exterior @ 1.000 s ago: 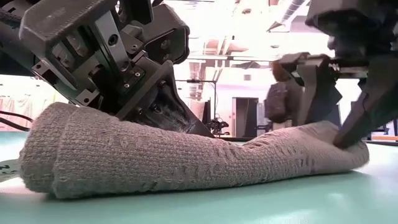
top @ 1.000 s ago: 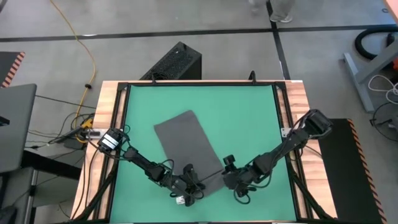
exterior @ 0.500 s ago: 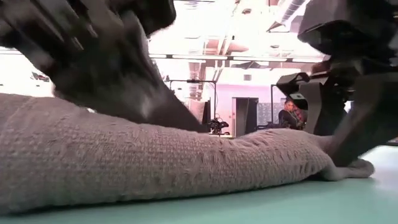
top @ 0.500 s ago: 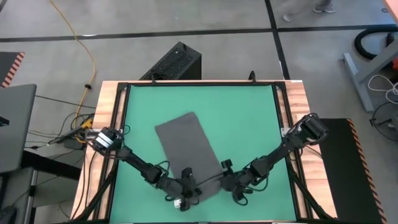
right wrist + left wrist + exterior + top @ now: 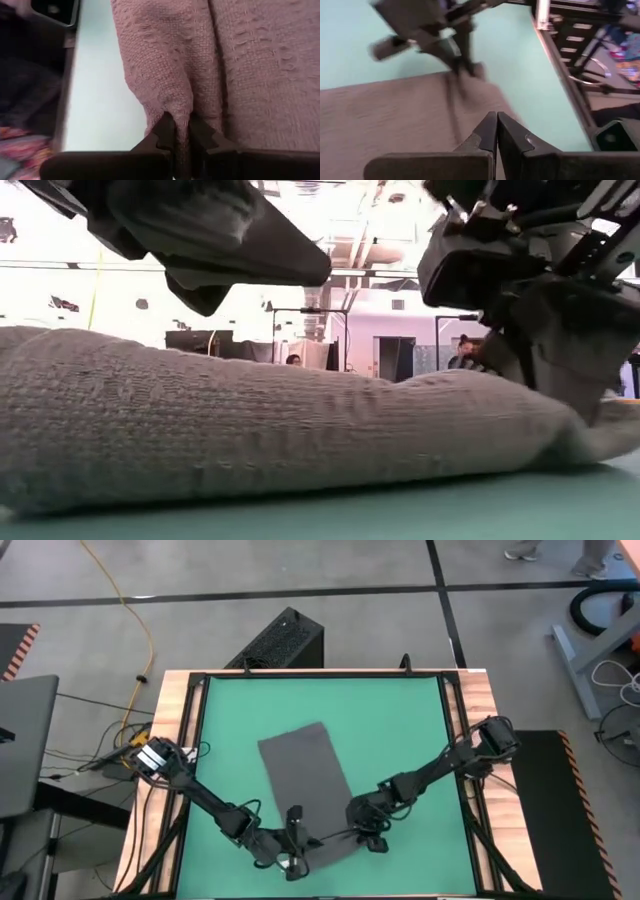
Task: Roll towel
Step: Roll the gray towel
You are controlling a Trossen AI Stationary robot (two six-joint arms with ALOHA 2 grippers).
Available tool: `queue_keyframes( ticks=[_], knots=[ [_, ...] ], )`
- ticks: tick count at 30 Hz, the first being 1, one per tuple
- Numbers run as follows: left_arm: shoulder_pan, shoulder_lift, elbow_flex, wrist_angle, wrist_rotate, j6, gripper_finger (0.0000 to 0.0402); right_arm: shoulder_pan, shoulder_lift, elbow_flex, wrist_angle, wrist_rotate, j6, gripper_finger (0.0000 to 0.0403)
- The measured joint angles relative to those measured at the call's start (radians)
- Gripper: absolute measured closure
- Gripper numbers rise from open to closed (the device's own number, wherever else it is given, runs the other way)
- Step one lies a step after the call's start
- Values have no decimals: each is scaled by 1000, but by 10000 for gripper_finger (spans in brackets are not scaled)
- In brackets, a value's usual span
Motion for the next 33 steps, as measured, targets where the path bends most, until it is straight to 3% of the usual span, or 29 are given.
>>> queue_keyframes(
  ticks=[3, 6, 13, 23, 29, 33],
  knots=[
    [-25, 0, -26, 22, -73, 0, 401, -17, 1, 0, 2, -71, 40, 363],
    [-44, -1, -90, 151, -107, -2, 401, -30, 2, -1, 12, -127, 90, 363],
    [-10, -1, -216, 433, -46, -25, 401, -54, 5, -4, 23, -220, 225, 363],
    [71, -1, -123, 252, 84, -17, 401, -61, 6, -4, 24, -279, 350, 363],
    [78, 0, -58, 238, 166, 43, 401, -73, 6, -4, 23, -283, 359, 363],
    [74, 35, 22, 130, 216, 74, 401, -101, 5, -3, 28, -289, 346, 363]
  ],
)
